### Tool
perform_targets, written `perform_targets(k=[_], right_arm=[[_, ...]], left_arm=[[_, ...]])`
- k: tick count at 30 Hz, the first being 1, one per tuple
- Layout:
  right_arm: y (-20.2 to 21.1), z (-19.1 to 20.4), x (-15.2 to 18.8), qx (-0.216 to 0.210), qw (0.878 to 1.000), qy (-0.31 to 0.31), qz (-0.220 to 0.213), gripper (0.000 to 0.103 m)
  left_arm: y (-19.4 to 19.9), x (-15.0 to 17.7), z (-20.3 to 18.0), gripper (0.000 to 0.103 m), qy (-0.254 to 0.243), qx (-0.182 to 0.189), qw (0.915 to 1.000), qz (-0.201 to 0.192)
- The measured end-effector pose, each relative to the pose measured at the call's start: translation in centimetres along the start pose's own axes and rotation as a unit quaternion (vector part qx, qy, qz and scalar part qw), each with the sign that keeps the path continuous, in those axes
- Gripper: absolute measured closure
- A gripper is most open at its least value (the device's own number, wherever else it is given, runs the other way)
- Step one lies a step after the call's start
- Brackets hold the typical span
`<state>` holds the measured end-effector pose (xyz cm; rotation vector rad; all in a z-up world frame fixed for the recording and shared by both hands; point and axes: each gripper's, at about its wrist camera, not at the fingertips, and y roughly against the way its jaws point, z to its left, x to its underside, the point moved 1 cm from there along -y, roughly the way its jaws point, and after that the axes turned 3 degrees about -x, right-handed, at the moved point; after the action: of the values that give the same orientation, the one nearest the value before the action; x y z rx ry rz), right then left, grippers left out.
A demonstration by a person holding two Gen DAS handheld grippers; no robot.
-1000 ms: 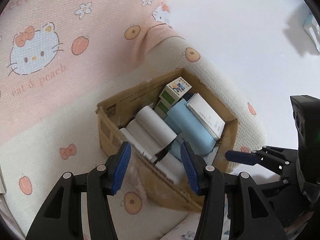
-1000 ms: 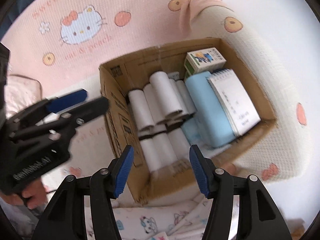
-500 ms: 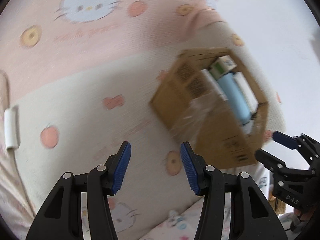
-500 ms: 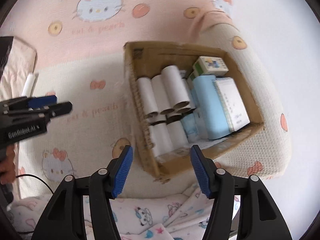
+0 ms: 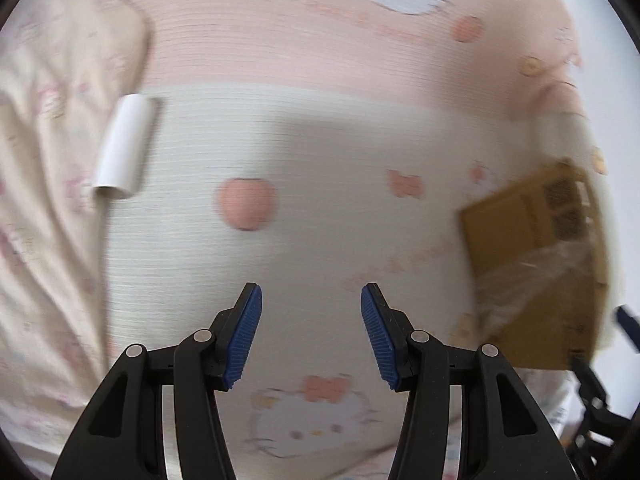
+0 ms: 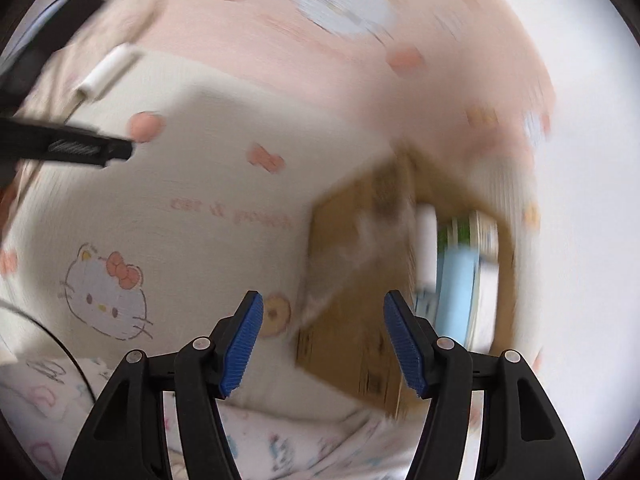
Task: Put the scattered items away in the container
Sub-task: 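Move both grippers over the mat to the last white tube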
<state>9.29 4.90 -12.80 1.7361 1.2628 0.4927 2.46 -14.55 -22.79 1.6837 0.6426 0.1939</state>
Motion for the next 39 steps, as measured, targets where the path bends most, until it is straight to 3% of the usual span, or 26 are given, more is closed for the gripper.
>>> perform_targets(k=[4,9,17,19,21,25,32,39], right_arm=[[0.6,4.0,-2.2,0.009,0.995,0.092,-0.047,0.042],[-0.4,7.4,-4.9,-0.037,0.987,0.138,-0.069,0.042],[-1.2,12.5,-8.7,-0.079,0.962,0.209,-0.159,0.042],[-1.5,13.2,-9.8,-0.106,0.961,0.198,-0.164,0.042],[-2.4,13.1,-11.0,-0.163,0.959,0.168,-0.159,0.042],[-4.7,12.7,-13.3,-0.26,0.955,0.092,-0.109,0.042],[-7.2,11.4,-16.5,-0.309,0.943,-0.012,-0.124,0.042],[-9.9,11.4,-19.9,-0.379,0.913,-0.089,-0.12,0.042]], left_arm=[[0.3,0.3,3.1,0.047,0.038,-0.001,0.9993,0.001],[0.4,0.9,6.4,0.047,0.068,-0.014,0.9976,-0.001],[1.4,0.2,10.5,0.047,0.098,-0.04,0.994,-0.027],[1.8,-0.1,11.2,0.047,0.102,-0.045,0.993,-0.038],[2.2,-0.4,11.9,0.047,0.105,-0.046,0.9924,-0.045],[2.6,-1.4,12.7,0.047,0.089,-0.064,0.992,-0.062],[1.4,-3.9,12.6,0.047,0.022,-0.108,0.9902,-0.086],[-0.5,-6.1,13.2,0.05,0.043,-0.042,0.9958,-0.07]])
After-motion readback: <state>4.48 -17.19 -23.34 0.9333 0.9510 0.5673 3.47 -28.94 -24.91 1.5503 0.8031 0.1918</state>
